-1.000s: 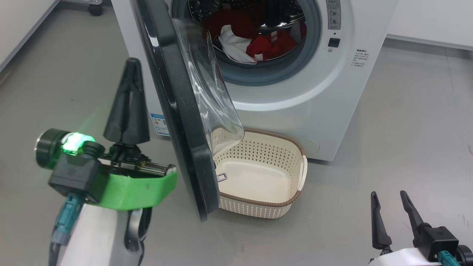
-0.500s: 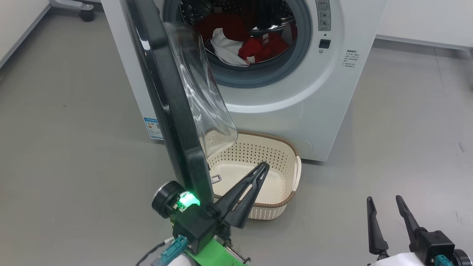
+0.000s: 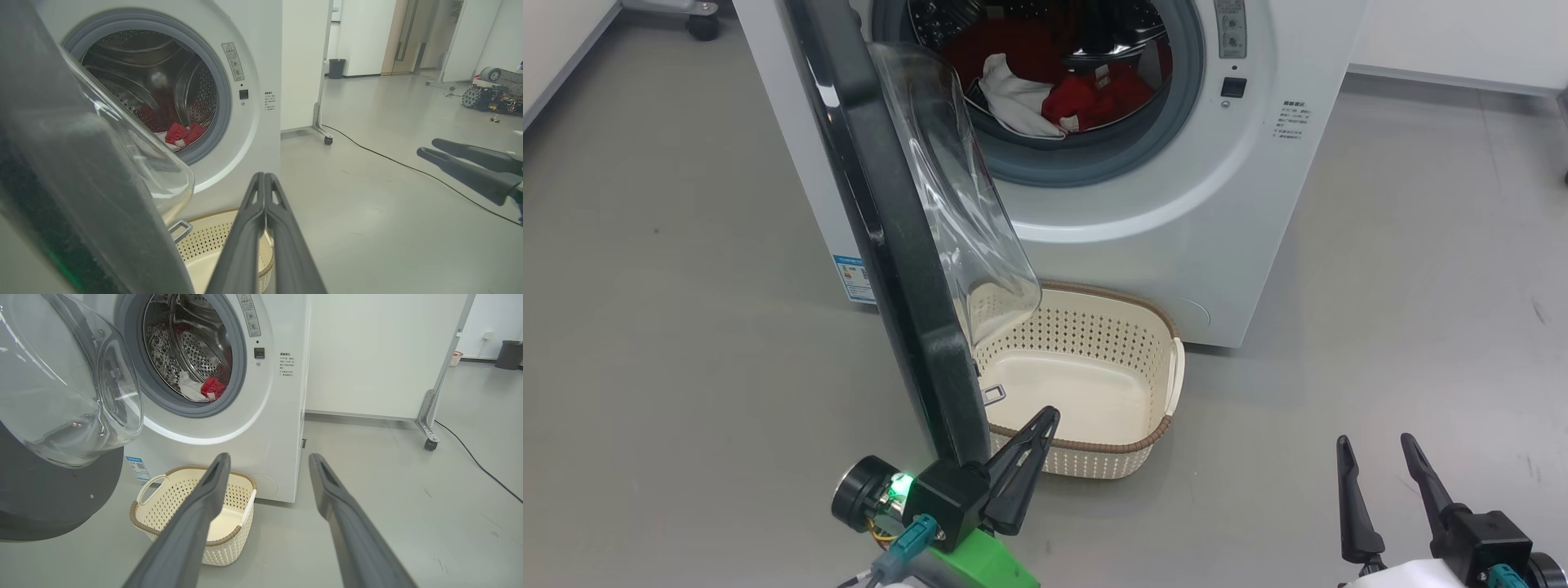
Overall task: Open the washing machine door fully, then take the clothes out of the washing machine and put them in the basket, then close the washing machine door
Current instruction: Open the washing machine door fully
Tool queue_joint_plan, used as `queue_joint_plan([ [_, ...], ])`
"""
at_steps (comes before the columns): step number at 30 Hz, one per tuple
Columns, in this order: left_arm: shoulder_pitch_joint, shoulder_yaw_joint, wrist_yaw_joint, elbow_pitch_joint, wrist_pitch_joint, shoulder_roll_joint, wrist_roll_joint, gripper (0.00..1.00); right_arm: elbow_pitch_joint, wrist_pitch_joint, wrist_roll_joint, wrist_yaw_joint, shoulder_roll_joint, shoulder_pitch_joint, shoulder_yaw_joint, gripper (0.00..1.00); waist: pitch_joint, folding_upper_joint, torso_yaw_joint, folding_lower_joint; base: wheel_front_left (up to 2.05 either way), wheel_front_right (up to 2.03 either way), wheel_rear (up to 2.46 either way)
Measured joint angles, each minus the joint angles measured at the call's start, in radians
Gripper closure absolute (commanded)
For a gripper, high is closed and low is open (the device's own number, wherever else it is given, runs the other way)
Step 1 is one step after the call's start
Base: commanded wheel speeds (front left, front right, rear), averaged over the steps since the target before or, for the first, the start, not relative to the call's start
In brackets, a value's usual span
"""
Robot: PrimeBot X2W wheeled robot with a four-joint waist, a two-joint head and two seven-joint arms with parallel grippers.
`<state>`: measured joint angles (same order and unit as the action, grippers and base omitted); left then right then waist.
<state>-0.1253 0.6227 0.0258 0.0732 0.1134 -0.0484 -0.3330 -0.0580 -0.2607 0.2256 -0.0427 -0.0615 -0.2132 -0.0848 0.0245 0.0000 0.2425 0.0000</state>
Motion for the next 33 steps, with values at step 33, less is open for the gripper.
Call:
queue_joint_plan([
  [33, -0.036, -0.073, -0.082, 0.112, 0.039, 0.005, -0.011, 1.0, -0.007, 0.0, -0.027, 0.015, 0.008, 0.001, 0.034, 0.0, 0.022, 0.0, 0.011, 0.0, 0.0, 0.0, 0.0],
])
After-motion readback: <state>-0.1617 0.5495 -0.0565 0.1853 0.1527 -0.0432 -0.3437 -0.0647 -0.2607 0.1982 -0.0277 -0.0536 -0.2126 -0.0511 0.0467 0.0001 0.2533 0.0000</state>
